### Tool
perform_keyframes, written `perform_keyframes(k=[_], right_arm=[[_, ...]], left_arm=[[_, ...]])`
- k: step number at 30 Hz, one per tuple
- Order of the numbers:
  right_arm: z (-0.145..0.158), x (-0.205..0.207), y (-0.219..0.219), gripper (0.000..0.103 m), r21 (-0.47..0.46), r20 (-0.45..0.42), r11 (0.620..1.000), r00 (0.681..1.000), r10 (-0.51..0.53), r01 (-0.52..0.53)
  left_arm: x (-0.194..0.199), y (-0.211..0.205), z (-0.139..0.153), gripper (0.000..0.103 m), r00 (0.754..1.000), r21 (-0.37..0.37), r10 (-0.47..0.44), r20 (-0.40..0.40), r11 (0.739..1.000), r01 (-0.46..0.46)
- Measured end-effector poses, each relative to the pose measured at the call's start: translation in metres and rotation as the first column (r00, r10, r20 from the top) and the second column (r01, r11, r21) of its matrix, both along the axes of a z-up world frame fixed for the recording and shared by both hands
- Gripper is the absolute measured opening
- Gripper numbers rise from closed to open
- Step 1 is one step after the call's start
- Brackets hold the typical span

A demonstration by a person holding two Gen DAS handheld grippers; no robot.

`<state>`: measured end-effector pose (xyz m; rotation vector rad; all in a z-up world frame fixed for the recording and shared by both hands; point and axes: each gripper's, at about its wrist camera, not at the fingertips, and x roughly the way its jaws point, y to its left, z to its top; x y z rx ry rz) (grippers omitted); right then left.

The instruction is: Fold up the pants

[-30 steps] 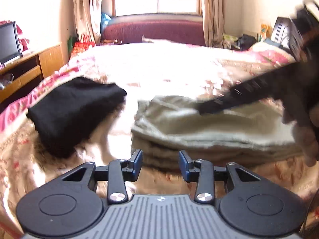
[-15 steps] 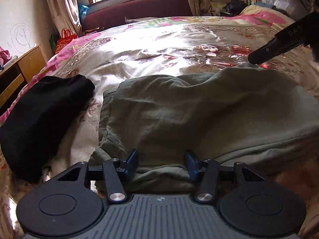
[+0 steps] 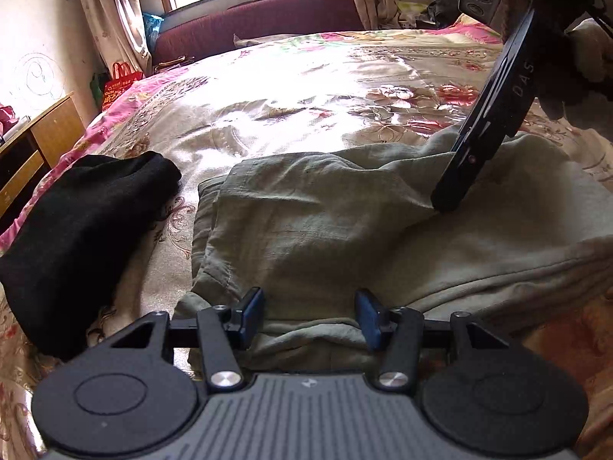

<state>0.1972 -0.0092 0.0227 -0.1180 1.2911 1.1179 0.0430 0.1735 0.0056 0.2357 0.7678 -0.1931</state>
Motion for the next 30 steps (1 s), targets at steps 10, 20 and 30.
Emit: perform_keyframes(k=[10,20,30], right_arm=[[-0.015,0.016,0.012,0.027,0.233,-0.269,0.972,0.96,0.081,-0.017],[0.024,0.048,-0.06,0.024,0.372,-0.075,0.842,0.917,-0.391,0.39],[0.024,-0.044,-0.097,0.026,0.168,0.164,0.943,0.935,-0.313,0.287]], left_arm=[[0.002,0.002,-0.002,0.066,1.0,-0.023,0.016,-0.011,1.0,-0.016],[0.002,-0.004,0.0,0.066,0.999,0.004,0.033,-0.002,0.999,-0.033],[0.005,-0.022,0.027,0.066,0.991,0.041,-0.011,0.131,0.999,0.006]])
